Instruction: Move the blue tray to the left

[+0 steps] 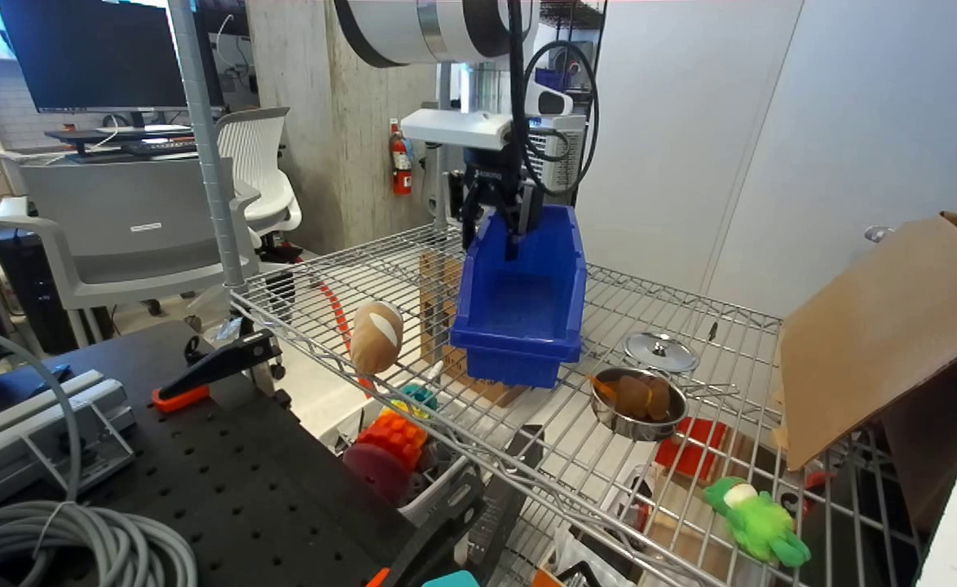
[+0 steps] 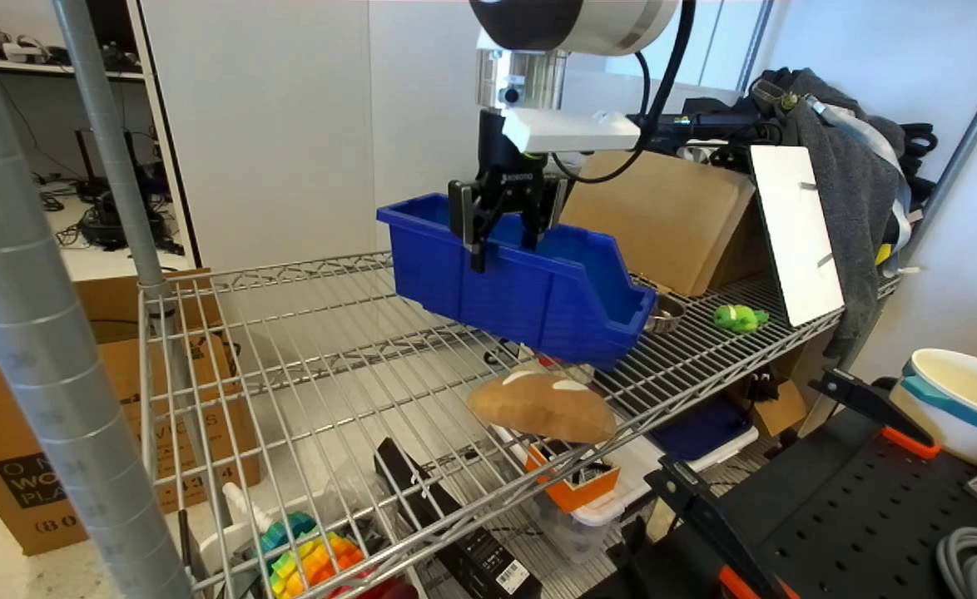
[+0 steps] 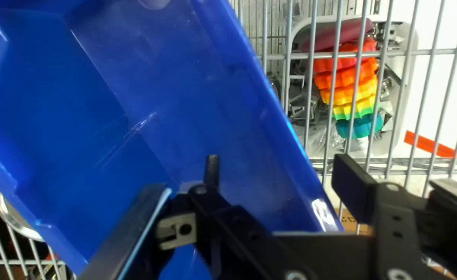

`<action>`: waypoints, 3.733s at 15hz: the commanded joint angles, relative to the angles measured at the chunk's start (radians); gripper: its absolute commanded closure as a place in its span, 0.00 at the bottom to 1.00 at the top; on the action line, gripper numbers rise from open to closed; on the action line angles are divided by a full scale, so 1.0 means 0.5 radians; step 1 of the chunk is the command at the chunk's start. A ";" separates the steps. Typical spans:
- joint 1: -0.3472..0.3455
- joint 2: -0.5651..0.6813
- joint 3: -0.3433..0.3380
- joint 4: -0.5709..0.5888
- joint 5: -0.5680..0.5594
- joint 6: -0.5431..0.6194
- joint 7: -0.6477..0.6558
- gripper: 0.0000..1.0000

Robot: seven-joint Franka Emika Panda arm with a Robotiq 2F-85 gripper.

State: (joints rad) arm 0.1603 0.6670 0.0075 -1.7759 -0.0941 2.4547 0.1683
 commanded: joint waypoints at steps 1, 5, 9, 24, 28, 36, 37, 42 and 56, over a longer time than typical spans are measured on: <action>0.084 0.136 -0.082 0.188 -0.087 -0.045 0.065 0.56; 0.172 0.162 -0.157 0.257 -0.196 -0.062 0.108 0.86; 0.242 0.142 -0.196 0.297 -0.310 -0.010 0.142 1.00; 0.508 0.295 0.058 0.730 -0.131 0.026 0.393 0.98; 0.535 0.480 0.075 0.965 -0.063 -0.181 0.406 0.98; 0.556 0.823 0.082 1.484 -0.016 -0.581 0.423 0.98; 0.559 0.846 0.081 1.529 -0.016 -0.617 0.427 0.65; 0.544 0.888 0.111 1.686 0.042 -0.806 0.415 0.37; 0.409 0.394 0.203 1.464 0.129 -0.939 0.333 0.00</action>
State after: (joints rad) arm 0.3643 0.8634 0.1091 -1.0448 -0.0294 1.9851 0.3346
